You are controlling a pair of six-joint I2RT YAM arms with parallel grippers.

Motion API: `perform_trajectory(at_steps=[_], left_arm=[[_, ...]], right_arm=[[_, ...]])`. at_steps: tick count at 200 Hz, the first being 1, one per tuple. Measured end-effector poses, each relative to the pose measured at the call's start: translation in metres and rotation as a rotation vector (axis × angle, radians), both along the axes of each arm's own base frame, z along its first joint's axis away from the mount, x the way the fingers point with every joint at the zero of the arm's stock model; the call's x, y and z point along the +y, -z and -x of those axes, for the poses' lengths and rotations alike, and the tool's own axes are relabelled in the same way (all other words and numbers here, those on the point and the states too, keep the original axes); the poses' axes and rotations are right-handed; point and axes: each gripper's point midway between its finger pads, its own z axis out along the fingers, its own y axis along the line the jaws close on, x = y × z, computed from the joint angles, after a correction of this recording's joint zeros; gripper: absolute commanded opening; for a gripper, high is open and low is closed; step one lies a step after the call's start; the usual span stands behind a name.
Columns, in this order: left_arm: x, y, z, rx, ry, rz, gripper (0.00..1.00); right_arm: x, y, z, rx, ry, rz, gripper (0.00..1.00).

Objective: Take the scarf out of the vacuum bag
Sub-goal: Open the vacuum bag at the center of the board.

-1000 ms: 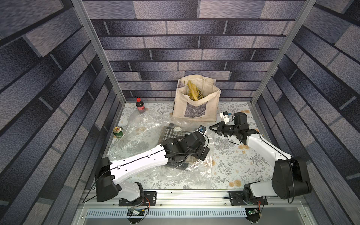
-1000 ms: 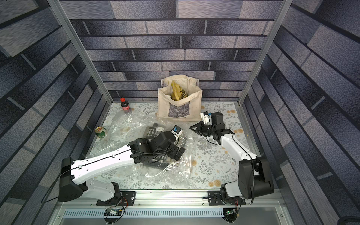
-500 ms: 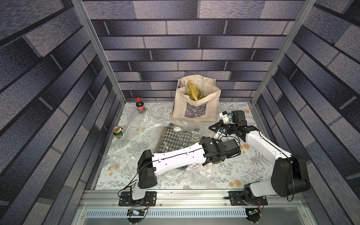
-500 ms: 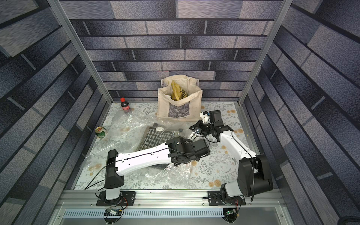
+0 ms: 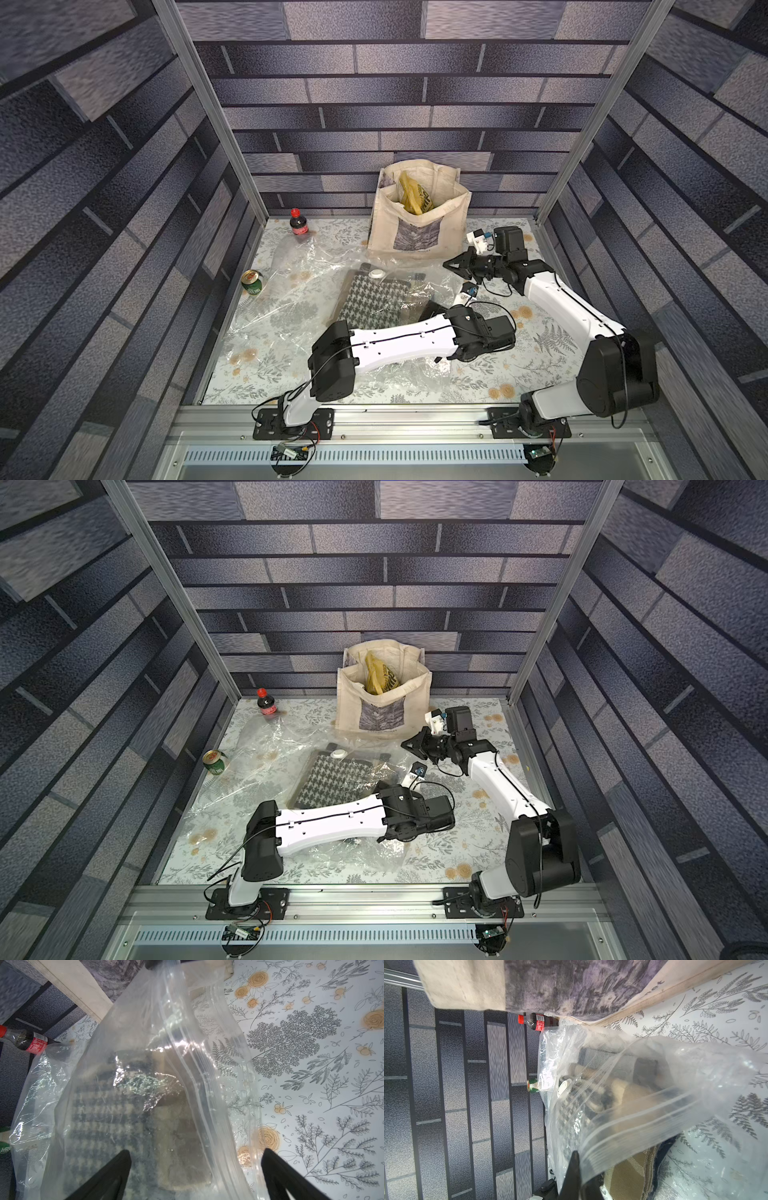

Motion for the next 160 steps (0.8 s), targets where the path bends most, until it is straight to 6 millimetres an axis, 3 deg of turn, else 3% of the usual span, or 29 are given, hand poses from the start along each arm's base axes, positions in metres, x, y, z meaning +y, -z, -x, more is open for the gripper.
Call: perform_trajectory(at_steps=[26, 57, 74, 87, 104, 117, 160], left_arm=[[-0.010, 0.014, 0.002, -0.003, -0.012, -0.026, 1.00], [-0.004, 0.028, 0.001, -0.008, -0.047, -0.063, 0.97], [0.004, 0.035, -0.001, -0.013, -0.066, -0.085, 0.83], [0.011, 0.042, -0.004, -0.013, -0.077, -0.112, 0.63], [0.021, 0.050, -0.008, -0.010, -0.098, -0.132, 0.50], [0.029, 0.052, -0.010, -0.011, -0.106, -0.141, 0.34], [0.040, 0.026, -0.011, -0.026, -0.088, -0.098, 0.10]], right_arm=[[0.001, -0.001, 0.001, 0.020, 0.002, -0.017, 0.02], [0.003, -0.003, 0.002, 0.031, 0.001, -0.034, 0.02], [0.003, -0.004, 0.003, 0.036, -0.001, -0.039, 0.02], [0.004, -0.004, 0.003, 0.040, -0.003, -0.043, 0.02], [0.004, -0.004, 0.003, 0.040, -0.004, -0.044, 0.03], [0.004, -0.004, 0.003, 0.041, -0.004, -0.044, 0.04], [0.004, -0.003, 0.003, 0.042, -0.003, -0.042, 0.17]])
